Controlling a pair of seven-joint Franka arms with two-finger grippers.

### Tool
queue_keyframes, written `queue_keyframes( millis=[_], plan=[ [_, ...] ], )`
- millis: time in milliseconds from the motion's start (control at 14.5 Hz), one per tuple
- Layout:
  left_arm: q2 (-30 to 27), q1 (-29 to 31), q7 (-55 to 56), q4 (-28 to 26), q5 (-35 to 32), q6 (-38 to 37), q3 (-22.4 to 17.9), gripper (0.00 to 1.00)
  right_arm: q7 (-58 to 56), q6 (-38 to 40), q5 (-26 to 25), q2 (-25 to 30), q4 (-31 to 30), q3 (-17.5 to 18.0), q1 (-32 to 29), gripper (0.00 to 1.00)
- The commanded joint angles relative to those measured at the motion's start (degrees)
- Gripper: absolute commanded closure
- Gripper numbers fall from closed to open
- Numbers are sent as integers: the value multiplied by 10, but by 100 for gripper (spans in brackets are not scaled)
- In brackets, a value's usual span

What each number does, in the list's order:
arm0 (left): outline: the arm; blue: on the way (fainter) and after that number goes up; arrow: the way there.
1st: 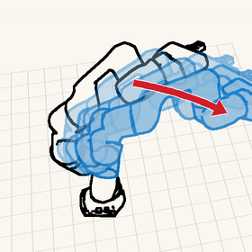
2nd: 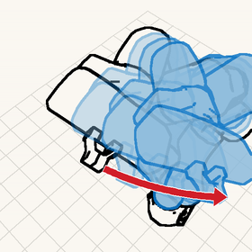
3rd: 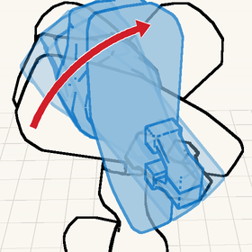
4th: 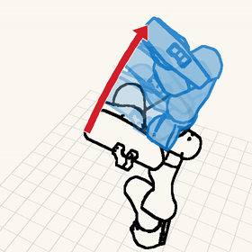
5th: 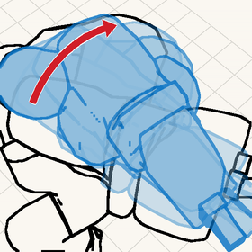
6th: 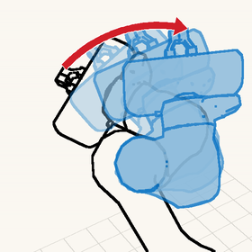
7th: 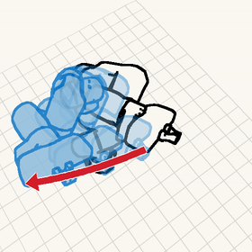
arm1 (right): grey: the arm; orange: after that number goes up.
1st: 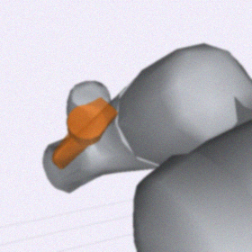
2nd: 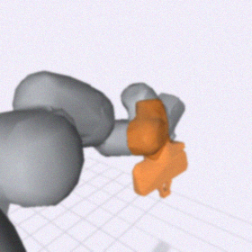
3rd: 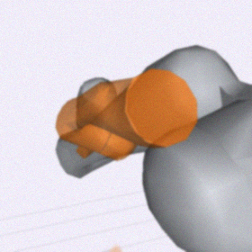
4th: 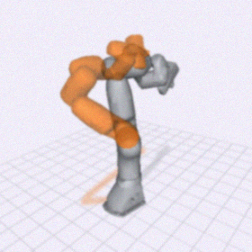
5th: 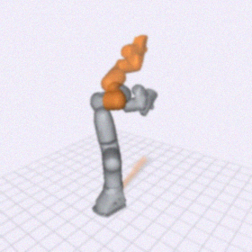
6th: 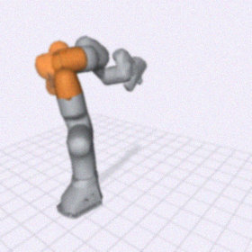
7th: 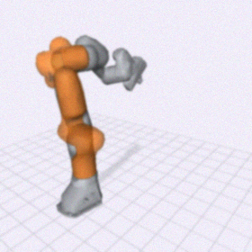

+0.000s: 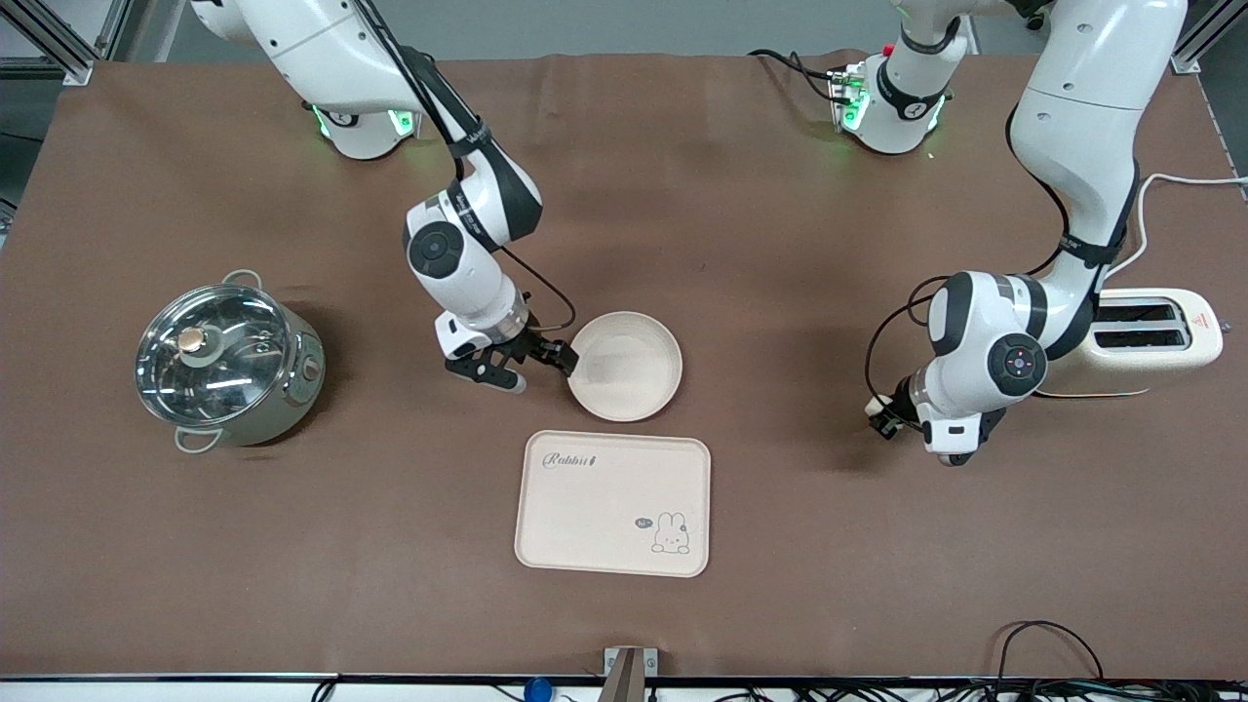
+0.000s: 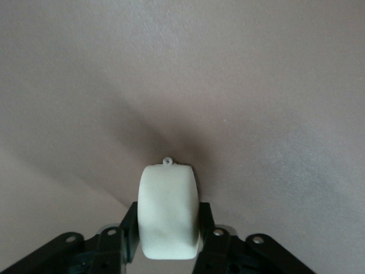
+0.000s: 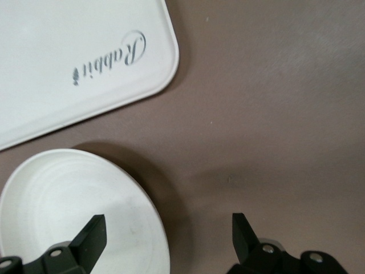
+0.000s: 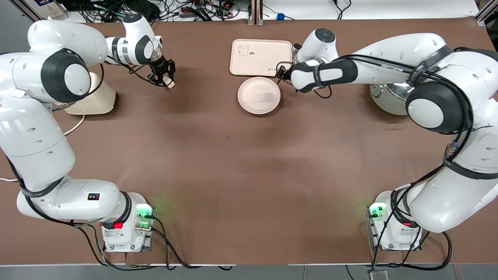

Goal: Place bun in plate and plate on tray

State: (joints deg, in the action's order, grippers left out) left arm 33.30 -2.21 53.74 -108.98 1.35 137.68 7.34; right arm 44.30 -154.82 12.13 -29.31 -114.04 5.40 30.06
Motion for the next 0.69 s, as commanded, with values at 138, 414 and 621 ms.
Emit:
queue_keyframes(
  millis=[138,414,621],
  plan=[
    [-20,-1,84,-3,30,-1,65,64,1,-30,6,-28,-3,-7,15,5],
    [-19,-9,200,18,29,0,159,64,2,-39,6,-35,-2,-7,25,5],
    [1,-78,291,48,30,11,167,64,1,-39,6,-36,-2,-7,35,5]
  ],
)
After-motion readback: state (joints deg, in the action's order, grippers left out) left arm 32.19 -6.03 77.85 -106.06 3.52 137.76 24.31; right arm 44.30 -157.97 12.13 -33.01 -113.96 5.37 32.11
